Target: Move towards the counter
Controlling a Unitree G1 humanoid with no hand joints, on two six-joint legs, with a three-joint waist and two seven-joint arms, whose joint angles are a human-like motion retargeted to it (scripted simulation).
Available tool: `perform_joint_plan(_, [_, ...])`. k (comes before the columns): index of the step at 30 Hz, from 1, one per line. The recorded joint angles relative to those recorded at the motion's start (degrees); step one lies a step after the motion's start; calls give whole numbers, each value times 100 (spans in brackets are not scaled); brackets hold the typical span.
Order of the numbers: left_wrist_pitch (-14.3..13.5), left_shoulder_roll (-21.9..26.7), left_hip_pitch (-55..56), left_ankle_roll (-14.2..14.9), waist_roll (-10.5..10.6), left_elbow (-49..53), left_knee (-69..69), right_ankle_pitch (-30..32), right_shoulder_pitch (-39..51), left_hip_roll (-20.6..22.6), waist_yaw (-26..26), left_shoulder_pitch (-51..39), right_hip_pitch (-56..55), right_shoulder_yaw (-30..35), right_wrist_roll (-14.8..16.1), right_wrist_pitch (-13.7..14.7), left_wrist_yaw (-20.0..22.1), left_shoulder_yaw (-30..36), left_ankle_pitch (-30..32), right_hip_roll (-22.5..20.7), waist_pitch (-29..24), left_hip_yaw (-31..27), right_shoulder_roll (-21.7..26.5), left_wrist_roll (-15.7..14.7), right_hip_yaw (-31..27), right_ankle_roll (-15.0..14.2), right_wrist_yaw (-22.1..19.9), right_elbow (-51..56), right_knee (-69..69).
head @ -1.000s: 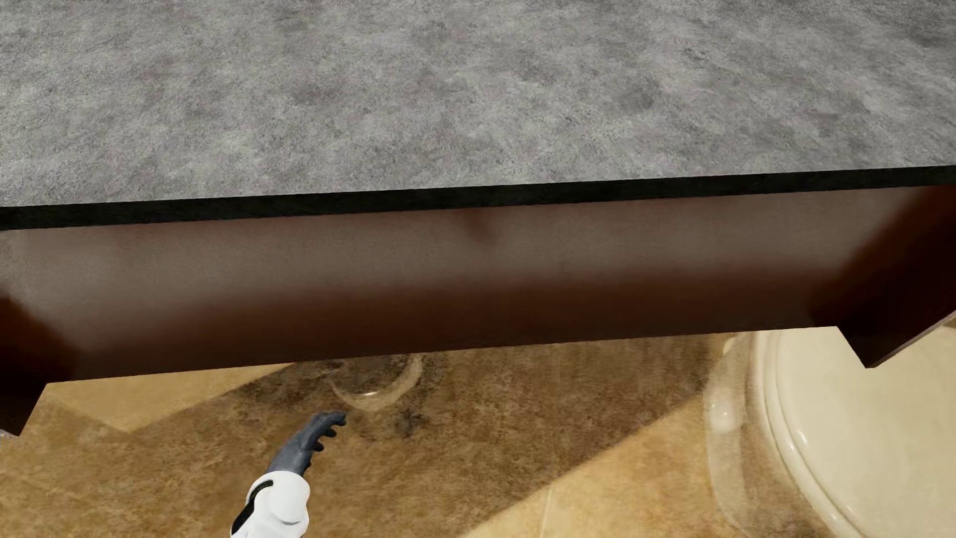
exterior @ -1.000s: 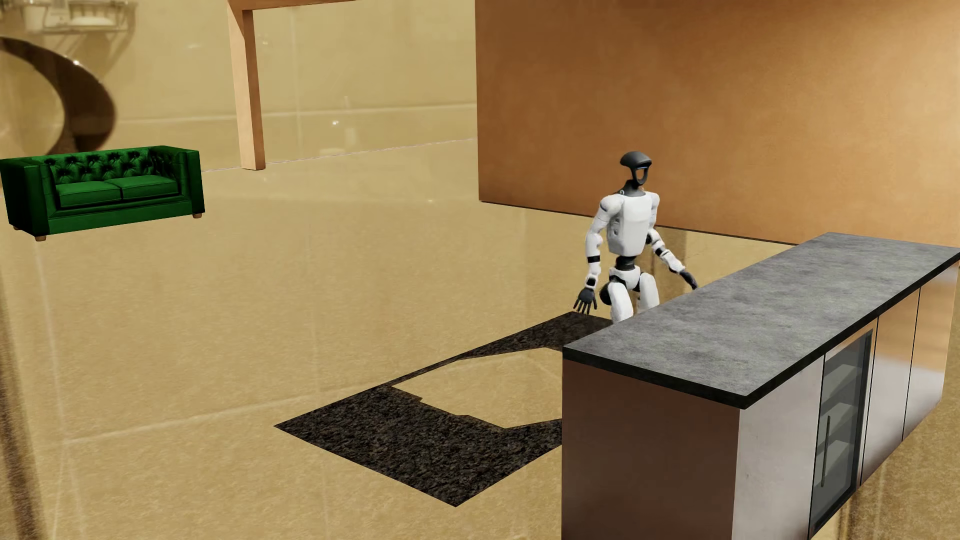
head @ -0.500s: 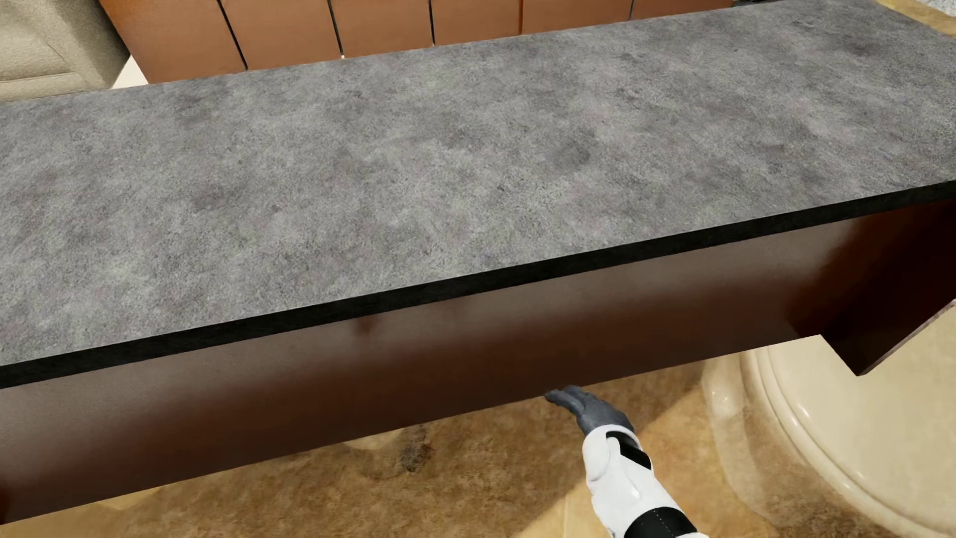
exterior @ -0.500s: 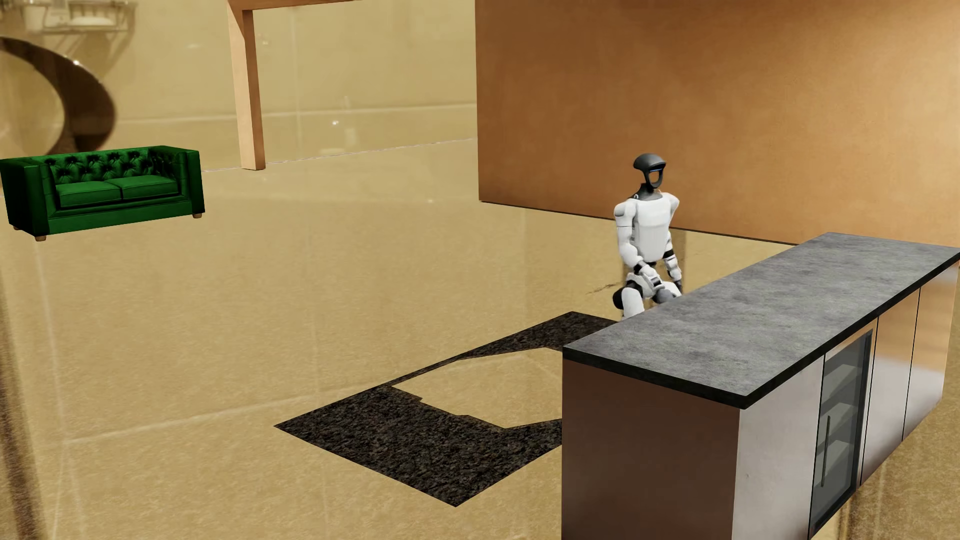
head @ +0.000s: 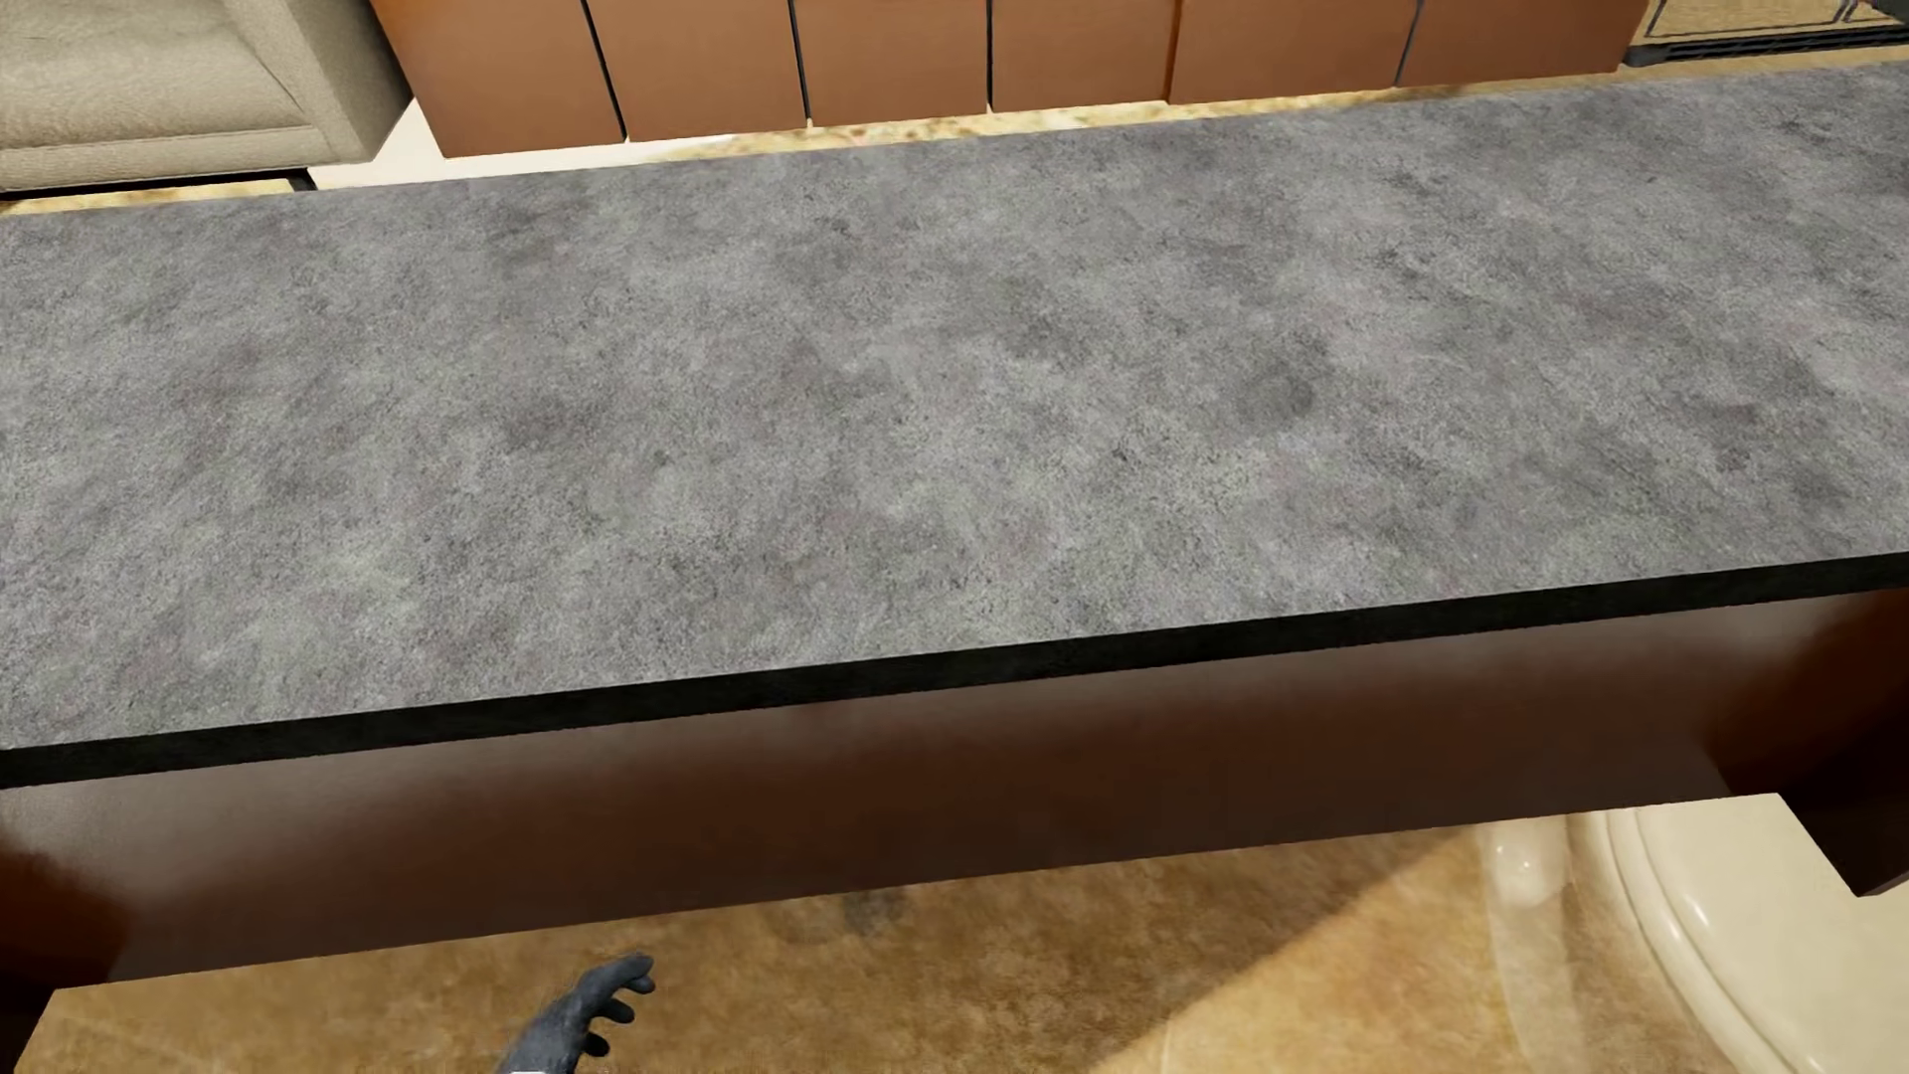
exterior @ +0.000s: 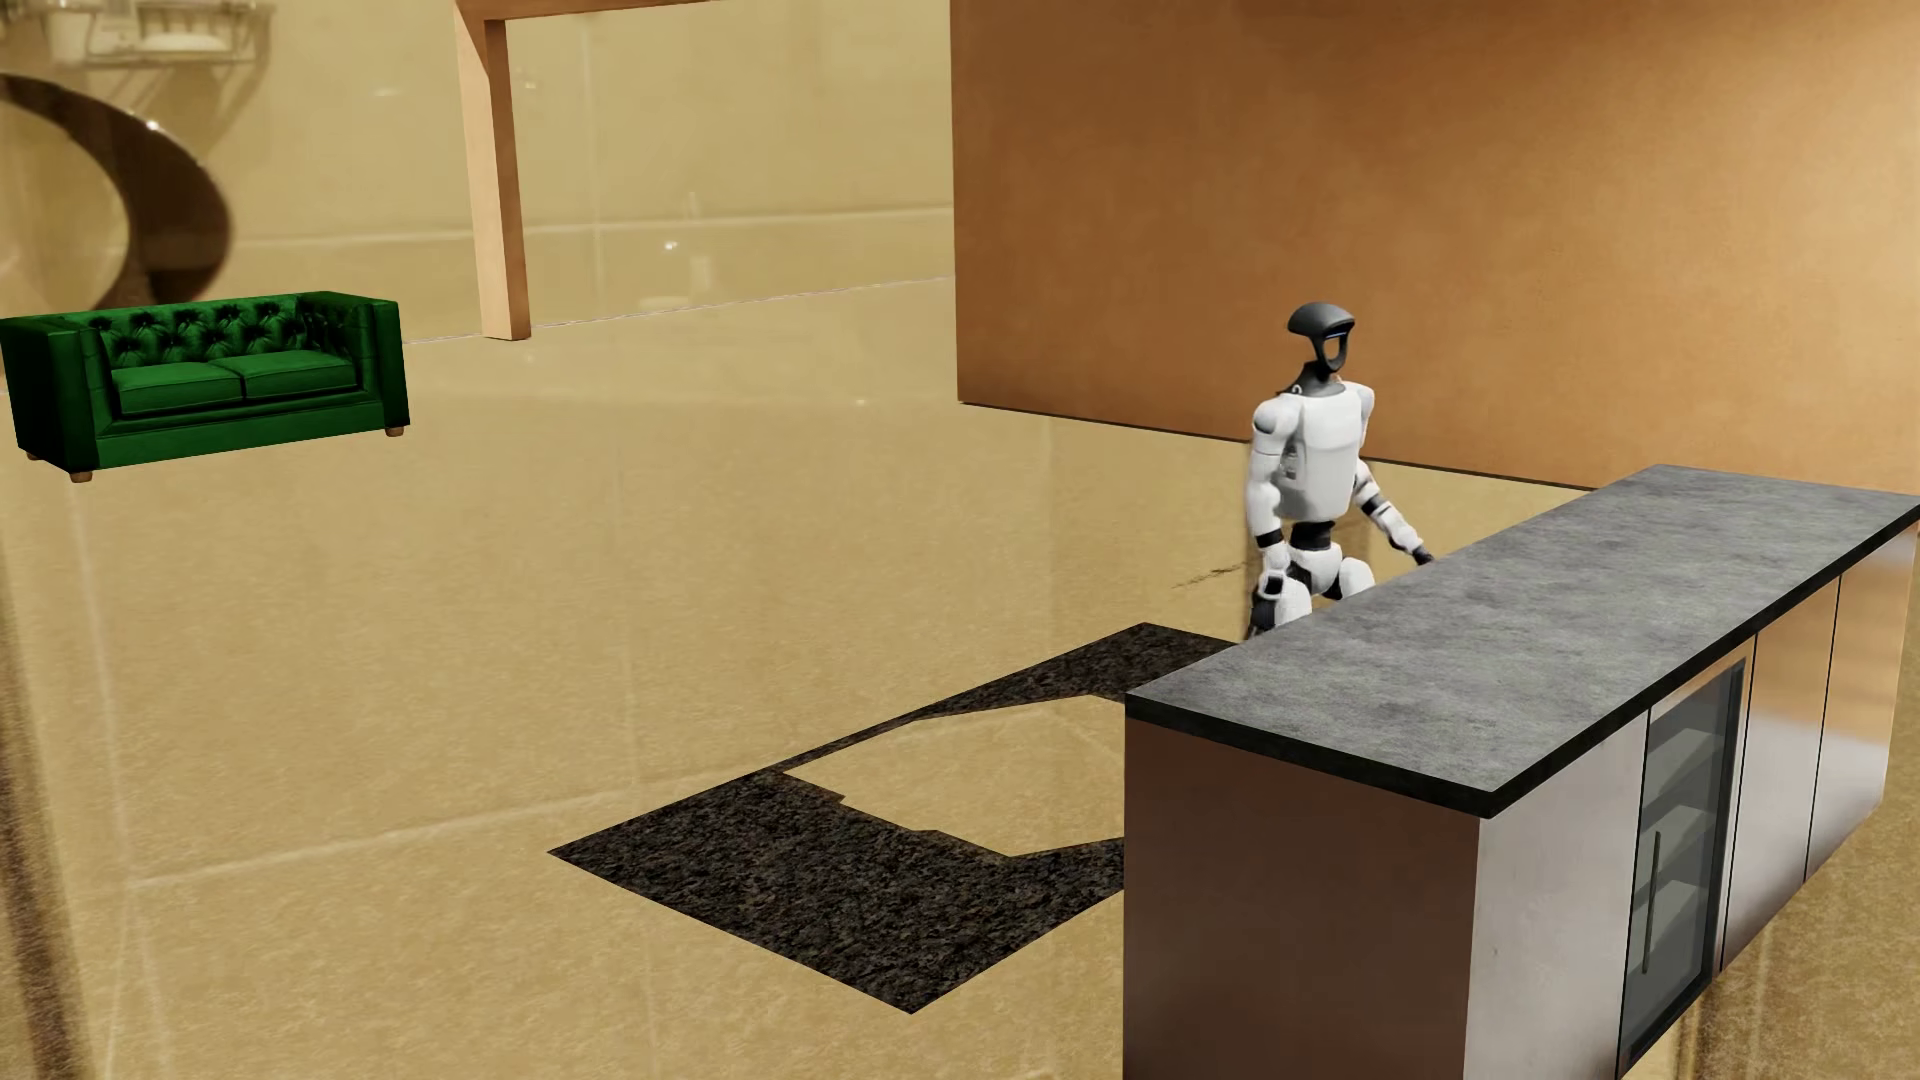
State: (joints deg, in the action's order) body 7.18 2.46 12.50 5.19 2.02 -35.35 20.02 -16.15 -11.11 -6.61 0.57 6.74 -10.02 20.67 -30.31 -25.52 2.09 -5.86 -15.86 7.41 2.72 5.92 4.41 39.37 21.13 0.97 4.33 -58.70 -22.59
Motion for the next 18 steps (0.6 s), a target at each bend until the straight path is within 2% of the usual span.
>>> perform_joint_plan(2, [122, -18, -32, -5, -54, -151, 31, -34, -375, 16, -52, 101, 26, 43, -79, 216, -11, 44, -47, 26, -22, 18, 60, -26, -13, -21, -8, 260, -27])
perform_joint_plan(4, [366, -60, -75, -12, -97, -532, 67, -51, -515, -1, -99, 210, 20, -172, 29, 248, -44, -80, -100, 22, -46, 104, 79, -26, -98, -36, -167, 473, -59])
perform_joint_plan(7, [924, -153, -146, -34, -131, -1273, 146, -45, -156, -97, -116, 315, -37, -145, -133, 138, -105, -577, -198, -57, -81, 346, 177, -89, -349, -48, -247, 577, -92])
perform_joint_plan(9, [1149, -188, -174, -38, -137, -1633, 218, -34, 252, -190, -96, 404, -89, -135, -230, 215, -174, -781, -268, -141, -99, 525, 299, -69, -535, -50, -274, 647, -105])
perform_joint_plan(12, [985, -210, -168, -39, -130, -1610, 289, -11, 845, -298, -36, 574, -171, -94, -356, 428, -300, -898, -323, -243, -123, 711, 406, 9, -730, -50, -548, 913, -117])
perform_joint_plan(14, [859, -232, -137, -43, -128, -1425, 306, 4, 1101, -329, 14, 598, -213, -115, -366, 574, -242, -975, -324, -272, -137, 748, 436, 31, -771, -49, -779, 1169, -119])
perform_joint_plan(18, [617, -167, 8, -50, -141, -972, 322, 22, 1373, -296, 73, 451, -263, -1, -356, 746, -162, -943, -273, -240, -163, 618, 483, 128, -650, -37, -898, 1501, -110])
